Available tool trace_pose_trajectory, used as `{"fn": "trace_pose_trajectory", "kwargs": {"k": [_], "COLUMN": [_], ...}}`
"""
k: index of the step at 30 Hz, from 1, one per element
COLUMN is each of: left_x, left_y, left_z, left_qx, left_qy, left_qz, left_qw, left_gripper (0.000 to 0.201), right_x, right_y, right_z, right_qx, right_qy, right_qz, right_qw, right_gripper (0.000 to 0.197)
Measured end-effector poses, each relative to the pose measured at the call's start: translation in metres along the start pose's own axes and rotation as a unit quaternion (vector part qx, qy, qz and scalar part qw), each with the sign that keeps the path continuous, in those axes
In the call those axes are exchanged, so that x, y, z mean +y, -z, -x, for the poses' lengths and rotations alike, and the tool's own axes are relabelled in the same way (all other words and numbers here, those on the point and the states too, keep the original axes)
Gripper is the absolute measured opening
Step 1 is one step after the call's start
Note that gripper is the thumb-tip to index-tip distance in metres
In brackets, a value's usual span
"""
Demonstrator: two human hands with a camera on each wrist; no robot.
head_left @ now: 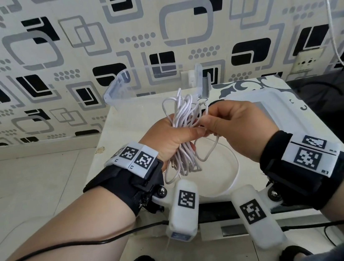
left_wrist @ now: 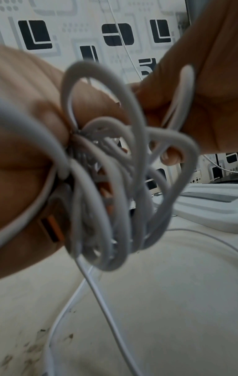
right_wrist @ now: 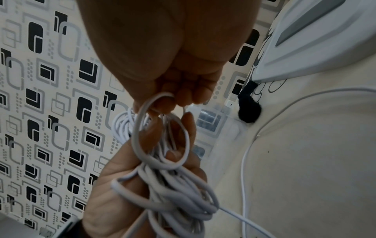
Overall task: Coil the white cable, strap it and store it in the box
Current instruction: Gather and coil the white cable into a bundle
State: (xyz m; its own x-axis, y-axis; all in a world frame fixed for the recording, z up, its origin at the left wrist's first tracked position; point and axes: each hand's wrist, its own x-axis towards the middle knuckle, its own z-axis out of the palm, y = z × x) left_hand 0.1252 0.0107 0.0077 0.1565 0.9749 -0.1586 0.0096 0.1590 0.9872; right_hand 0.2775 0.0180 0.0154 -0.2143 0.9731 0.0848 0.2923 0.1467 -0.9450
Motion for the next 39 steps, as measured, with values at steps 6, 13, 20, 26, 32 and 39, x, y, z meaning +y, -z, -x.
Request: {"fn": "trace_pose_trajectory", "kwargs": {"k": [6, 13, 20, 26, 32, 39], "left_x": [-0.002, -0.002, -0.003, -0.003, -0.003, -0.003], "left_y": [0.000, -0.002, 0.000, 0.002, 0.002, 0.002], "left_z": [-0.002, -0.008, -0.008, -0.009, -0.009, -0.011], "left_qx": [0.048, 0.133, 0.130, 0.141, 0.156, 0.164], "left_qy": [0.002, -0.008, -0.010, -0.006, -0.017, -0.026], "left_qz": [-0.050, -0.058, -0.052, 0.013, 0.040, 0.100], "left_qw": [0.998, 0.989, 0.990, 0.990, 0.987, 0.981], "left_gripper": [0.010, 0.013, 0.015, 0.008, 0.010, 0.007], "right_x": [0.004, 0.008, 0.006, 0.009, 0.008, 0.005], "right_y": [-0.002, -0.001, -0.004, -0.004, -0.002, -0.003], "right_z": [0.000, -0.004, -0.005, -0.006, -0.007, -0.002], "right_qx": [-0.004, 0.070, 0.116, 0.047, 0.010, -0.064], "right_qy": [0.026, 0.042, 0.015, -0.051, -0.090, -0.118], "right_qz": [0.022, -0.007, -0.049, -0.039, -0.107, -0.170], "right_qw": [0.999, 0.997, 0.992, 0.997, 0.990, 0.976], "right_gripper": [0.017, 0.012, 0.026, 0.010, 0.012, 0.014]}}
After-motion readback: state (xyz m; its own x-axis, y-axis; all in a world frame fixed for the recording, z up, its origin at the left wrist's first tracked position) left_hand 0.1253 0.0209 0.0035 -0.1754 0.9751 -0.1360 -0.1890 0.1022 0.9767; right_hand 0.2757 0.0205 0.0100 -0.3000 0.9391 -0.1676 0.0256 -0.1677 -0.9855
